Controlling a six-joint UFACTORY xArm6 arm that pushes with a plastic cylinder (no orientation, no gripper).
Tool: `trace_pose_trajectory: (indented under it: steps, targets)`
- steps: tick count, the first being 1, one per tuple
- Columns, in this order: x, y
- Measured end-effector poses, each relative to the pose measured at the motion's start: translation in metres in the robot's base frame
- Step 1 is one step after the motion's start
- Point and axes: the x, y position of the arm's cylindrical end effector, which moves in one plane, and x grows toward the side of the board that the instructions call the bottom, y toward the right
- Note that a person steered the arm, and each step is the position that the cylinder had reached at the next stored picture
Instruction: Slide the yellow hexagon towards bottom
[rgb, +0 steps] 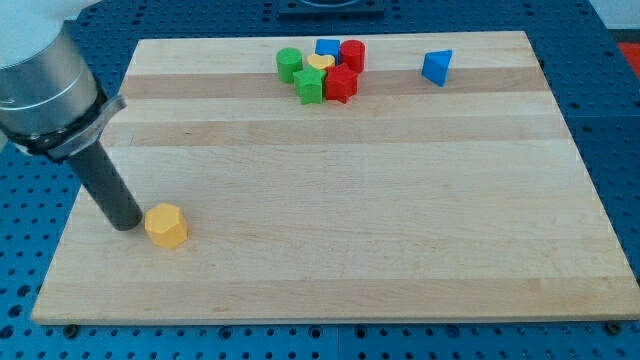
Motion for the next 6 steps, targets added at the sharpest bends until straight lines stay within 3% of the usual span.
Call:
trace_pose_trajectory:
  steps: [1, 2, 3, 6]
  targets:
    - [-0.019, 0.005]
    - [-0.068, 0.035]
    - [-0.061, 0.082]
    - [0.029, 0.041]
